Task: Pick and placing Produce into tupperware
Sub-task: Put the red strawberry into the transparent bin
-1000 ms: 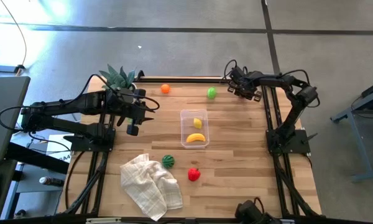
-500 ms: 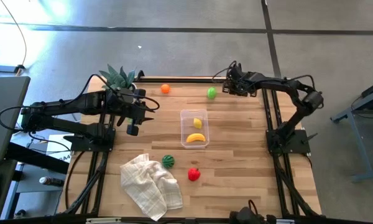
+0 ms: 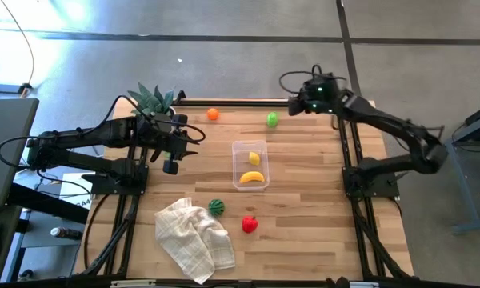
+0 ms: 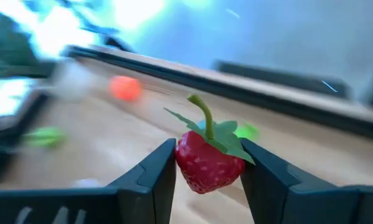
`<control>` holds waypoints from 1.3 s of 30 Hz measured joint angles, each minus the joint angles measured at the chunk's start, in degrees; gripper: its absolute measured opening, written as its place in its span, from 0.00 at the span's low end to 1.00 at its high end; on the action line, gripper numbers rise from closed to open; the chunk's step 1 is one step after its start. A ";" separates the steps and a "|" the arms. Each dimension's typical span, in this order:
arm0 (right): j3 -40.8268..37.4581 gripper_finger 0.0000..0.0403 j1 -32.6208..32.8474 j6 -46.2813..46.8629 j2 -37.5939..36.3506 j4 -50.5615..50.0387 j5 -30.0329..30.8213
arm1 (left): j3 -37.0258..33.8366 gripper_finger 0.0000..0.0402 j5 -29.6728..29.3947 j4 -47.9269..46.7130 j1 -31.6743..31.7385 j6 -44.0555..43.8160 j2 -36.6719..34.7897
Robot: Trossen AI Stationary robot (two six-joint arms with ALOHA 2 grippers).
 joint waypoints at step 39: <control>27.10 0.35 24.29 -34.38 28.84 -21.17 -9.97 | 0.02 0.29 0.00 0.01 0.00 -0.02 0.02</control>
